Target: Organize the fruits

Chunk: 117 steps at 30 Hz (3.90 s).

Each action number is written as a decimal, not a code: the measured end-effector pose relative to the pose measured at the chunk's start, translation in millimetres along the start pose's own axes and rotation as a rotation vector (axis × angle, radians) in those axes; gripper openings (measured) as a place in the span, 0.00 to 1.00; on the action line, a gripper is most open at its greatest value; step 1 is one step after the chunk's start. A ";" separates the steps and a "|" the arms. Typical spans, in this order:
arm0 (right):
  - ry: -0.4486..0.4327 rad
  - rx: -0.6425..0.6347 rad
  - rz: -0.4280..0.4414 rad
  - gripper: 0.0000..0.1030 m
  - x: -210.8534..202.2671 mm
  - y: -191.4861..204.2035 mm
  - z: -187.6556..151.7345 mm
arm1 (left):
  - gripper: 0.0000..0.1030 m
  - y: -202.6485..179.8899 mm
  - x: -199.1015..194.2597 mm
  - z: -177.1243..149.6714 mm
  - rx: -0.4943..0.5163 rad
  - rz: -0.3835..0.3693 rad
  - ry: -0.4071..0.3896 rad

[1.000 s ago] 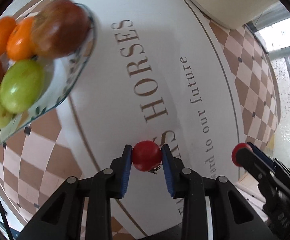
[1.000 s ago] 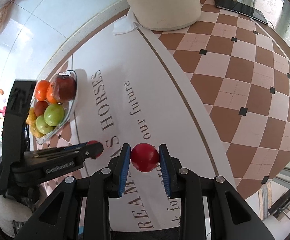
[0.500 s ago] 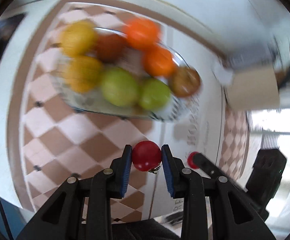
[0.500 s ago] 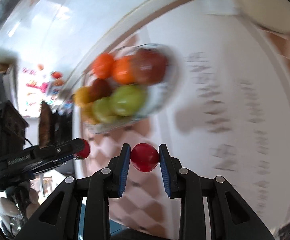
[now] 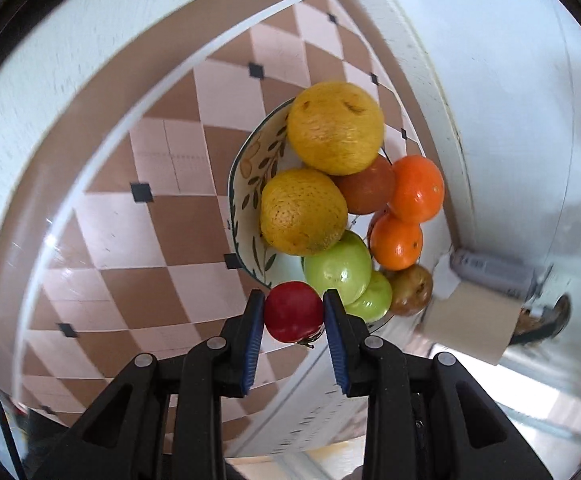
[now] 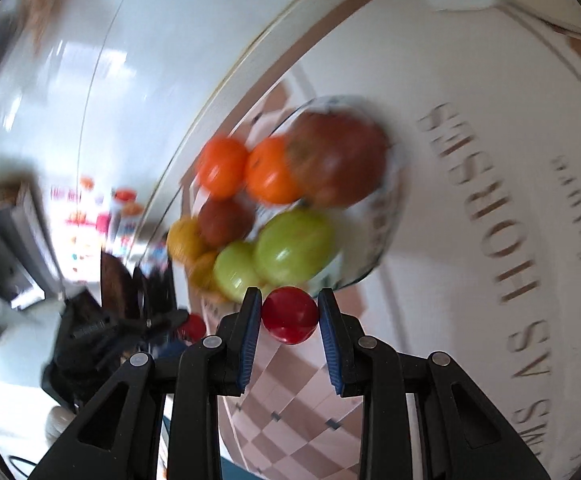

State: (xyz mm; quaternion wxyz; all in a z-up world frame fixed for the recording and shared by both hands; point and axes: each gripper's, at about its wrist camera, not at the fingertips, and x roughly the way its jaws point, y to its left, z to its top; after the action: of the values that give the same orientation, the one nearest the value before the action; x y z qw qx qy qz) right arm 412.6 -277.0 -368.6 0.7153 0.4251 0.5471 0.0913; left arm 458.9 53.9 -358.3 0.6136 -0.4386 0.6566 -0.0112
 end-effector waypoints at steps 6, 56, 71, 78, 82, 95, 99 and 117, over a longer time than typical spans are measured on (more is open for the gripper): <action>-0.012 0.007 -0.034 0.31 0.2 -7.9 20.0 | 0.27 -0.1 17.4 6.0 -0.048 -0.024 0.011; -0.280 -0.530 -0.533 0.96 -158.7 112.9 -126.2 | 0.97 -64.3 -108.9 -192.3 0.780 0.527 -0.519; -0.445 -0.585 -0.474 0.96 -277.9 161.0 -256.9 | 0.97 -34.7 -211.6 -303.3 0.884 0.421 -0.649; -0.476 -0.641 -0.438 0.96 -316.6 176.2 -300.7 | 0.97 -22.8 -241.2 -348.6 0.901 0.401 -0.706; -0.475 -0.663 -0.415 0.96 -332.7 183.6 -315.5 | 0.97 -20.6 -250.1 -365.3 0.900 0.396 -0.718; -0.463 -0.666 -0.366 0.99 -340.6 187.0 -323.1 | 0.97 -18.4 -257.8 -378.3 0.883 0.396 -0.748; -0.463 -0.653 -0.368 0.99 -335.5 185.0 -312.2 | 0.97 -20.3 -253.9 -369.9 0.871 0.402 -0.746; -0.414 -0.619 -0.457 0.99 -258.3 172.0 -225.1 | 1.00 -40.1 -204.6 -297.3 0.822 0.457 -0.687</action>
State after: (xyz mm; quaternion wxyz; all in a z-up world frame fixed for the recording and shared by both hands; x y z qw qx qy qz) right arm 177.1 -209.5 -73.8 0.9054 0.0681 0.4190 0.0032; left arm 210.8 -5.7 -99.9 0.8981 0.0099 0.4395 0.0103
